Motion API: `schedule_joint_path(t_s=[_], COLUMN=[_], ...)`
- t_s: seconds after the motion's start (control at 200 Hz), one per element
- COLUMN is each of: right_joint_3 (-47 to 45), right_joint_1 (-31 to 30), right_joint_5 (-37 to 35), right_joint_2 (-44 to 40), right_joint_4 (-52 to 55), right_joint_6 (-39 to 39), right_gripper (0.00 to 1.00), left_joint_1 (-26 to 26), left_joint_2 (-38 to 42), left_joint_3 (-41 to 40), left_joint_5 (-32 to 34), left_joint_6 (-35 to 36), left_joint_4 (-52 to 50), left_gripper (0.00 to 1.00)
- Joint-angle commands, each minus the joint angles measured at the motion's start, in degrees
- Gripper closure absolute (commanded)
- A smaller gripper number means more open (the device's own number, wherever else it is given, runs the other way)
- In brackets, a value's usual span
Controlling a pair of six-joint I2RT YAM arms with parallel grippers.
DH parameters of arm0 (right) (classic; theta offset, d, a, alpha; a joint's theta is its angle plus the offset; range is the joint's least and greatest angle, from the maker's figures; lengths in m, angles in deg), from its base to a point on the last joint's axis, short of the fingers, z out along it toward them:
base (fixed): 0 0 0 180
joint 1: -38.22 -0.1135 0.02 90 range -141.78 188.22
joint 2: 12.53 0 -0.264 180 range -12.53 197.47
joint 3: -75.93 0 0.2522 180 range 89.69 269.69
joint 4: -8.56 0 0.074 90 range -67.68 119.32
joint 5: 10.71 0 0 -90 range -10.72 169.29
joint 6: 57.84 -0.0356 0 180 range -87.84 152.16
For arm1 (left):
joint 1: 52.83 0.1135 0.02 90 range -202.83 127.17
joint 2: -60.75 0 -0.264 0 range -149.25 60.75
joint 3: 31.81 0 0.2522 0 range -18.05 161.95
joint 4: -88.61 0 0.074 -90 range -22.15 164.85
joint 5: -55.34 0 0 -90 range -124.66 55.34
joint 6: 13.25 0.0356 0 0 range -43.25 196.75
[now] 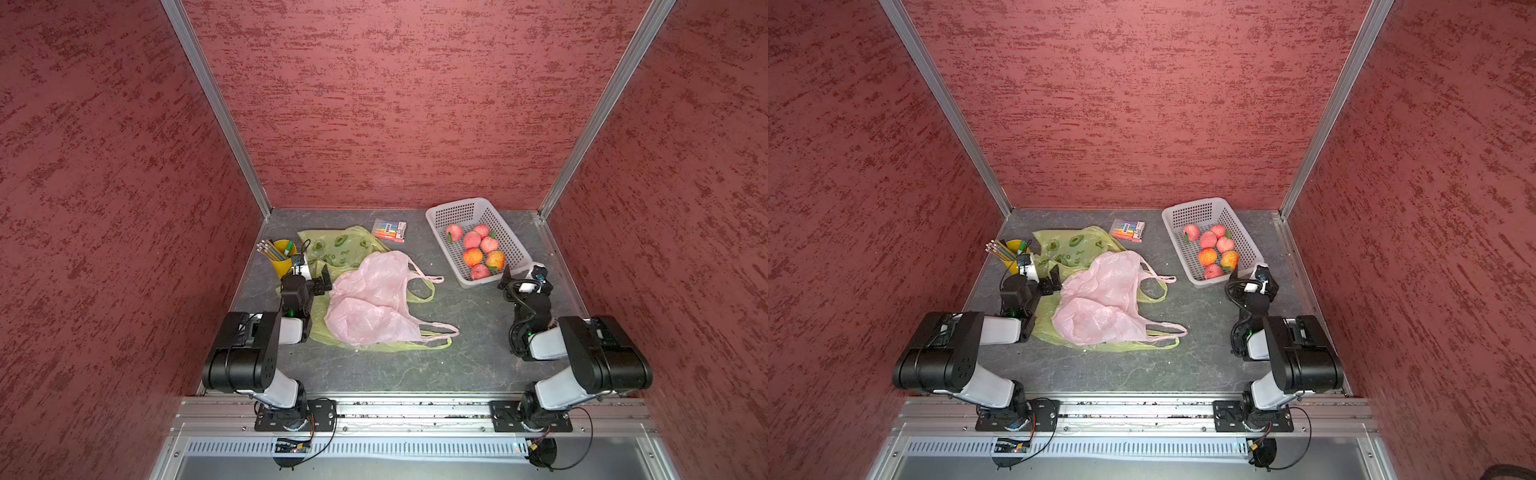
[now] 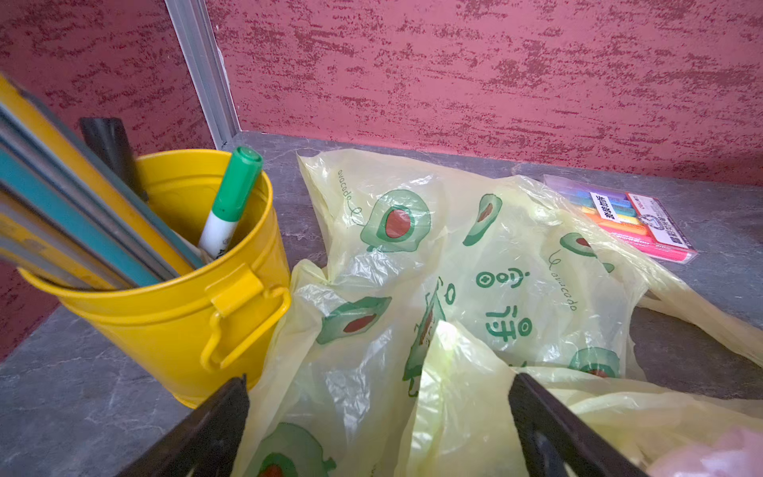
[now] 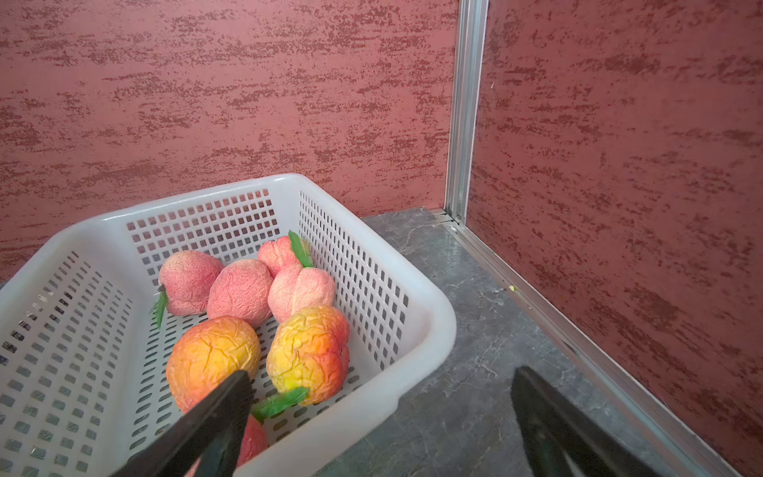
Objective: Place the peach into a plastic bag & tie a knot
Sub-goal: Move the basket to the center of the board.
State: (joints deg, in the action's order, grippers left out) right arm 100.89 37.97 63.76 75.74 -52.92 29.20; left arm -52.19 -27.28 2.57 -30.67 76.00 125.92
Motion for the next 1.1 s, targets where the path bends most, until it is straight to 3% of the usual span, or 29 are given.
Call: schedule_joint_path(t_s=[0.0,0.912,1.027,1.097], right_joint_3=[0.4,0.1,-2.2,-2.3], right_joint_1=[0.2,0.2,0.1,0.1], right_joint_5=[0.2,0.2,-0.8,-4.2], right_joint_2=[0.0,-0.1,-6.2,-13.8], right_joint_4=[-2.3,-2.7,-2.5,5.3], right_joint_6=[0.0,-0.1,0.1,-2.1], right_gripper=[0.01,0.01,0.01,0.01], left_joint_1=[0.2,0.2,-3.0,-5.5], left_joint_2=[0.2,1.5,8.5,13.2], left_joint_3=[0.6,-0.1,2.0,3.6], left_joint_5=[0.1,0.0,3.4,6.0], left_joint_6=[0.1,0.3,2.6,2.8], left_joint_4=[1.1,1.5,-9.2,-16.4], left_gripper=[0.00,0.00,0.00,0.00])
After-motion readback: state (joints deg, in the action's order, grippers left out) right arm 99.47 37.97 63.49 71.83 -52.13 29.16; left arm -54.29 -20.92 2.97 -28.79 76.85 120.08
